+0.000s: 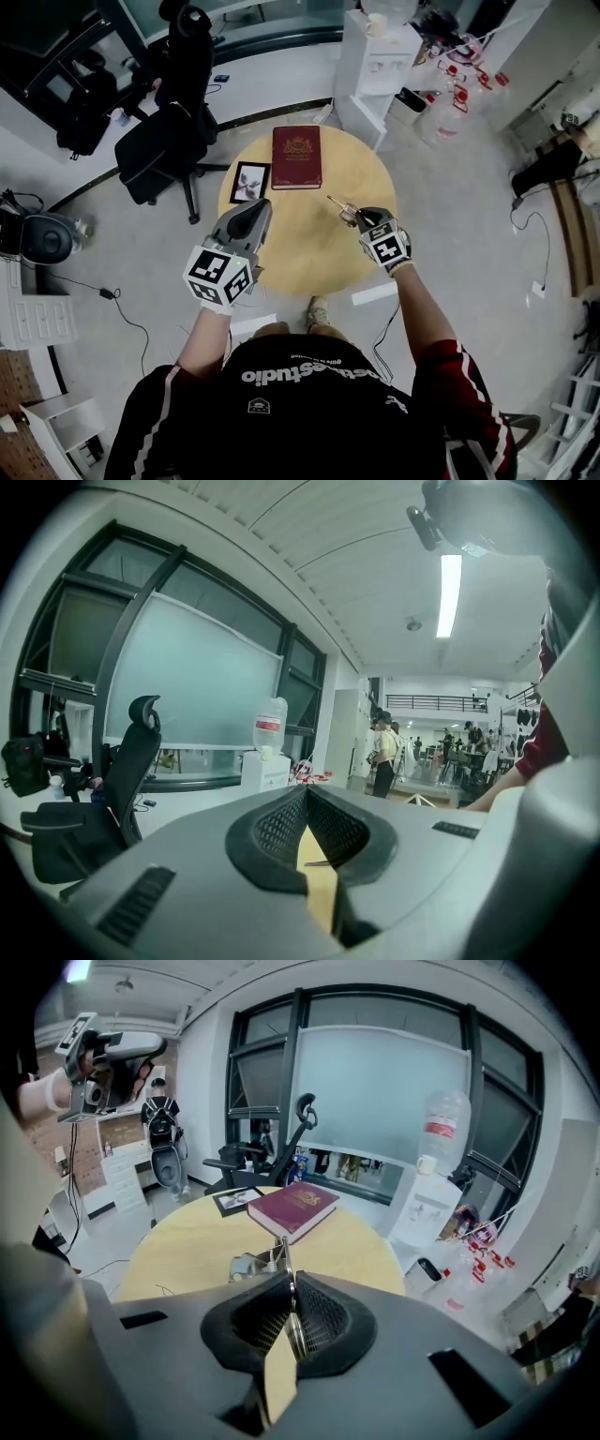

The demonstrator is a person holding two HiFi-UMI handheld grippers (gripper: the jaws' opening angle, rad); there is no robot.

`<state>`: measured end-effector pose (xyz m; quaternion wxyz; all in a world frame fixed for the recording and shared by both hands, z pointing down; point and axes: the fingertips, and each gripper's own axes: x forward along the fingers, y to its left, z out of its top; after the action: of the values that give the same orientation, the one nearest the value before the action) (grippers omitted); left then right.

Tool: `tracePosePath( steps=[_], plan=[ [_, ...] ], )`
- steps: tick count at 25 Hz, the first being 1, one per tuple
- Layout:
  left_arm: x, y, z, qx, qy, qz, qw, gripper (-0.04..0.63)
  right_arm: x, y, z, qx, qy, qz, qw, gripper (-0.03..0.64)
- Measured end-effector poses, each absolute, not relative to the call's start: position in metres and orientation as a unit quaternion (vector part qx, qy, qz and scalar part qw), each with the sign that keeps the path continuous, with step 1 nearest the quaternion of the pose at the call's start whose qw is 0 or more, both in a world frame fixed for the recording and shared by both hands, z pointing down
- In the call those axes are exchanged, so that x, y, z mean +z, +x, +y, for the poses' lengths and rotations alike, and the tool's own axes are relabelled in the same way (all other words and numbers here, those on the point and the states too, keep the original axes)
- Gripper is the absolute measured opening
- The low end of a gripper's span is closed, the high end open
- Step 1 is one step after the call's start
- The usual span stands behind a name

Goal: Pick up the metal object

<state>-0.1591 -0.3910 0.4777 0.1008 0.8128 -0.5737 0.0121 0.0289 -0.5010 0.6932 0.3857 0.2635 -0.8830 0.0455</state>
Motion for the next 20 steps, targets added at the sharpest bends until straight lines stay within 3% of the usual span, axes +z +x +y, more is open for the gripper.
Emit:
tracePosePath(
  steps=[8, 20],
  plan=[
    [0.464, -0.167, -0.375, -0.003, 0.826, -0.557, 0.092, 0.017, 0.646, 0.038, -0.451, 0.052, 0.317, -0.877, 0.357, 0.040],
    [0.434, -0.160, -0.345, -0.017, 0.856, -0.512, 0.075, 0.017, 0.545, 0.045, -0.380, 0.052, 0.407, -0.874, 0.260, 0.038]
  ],
)
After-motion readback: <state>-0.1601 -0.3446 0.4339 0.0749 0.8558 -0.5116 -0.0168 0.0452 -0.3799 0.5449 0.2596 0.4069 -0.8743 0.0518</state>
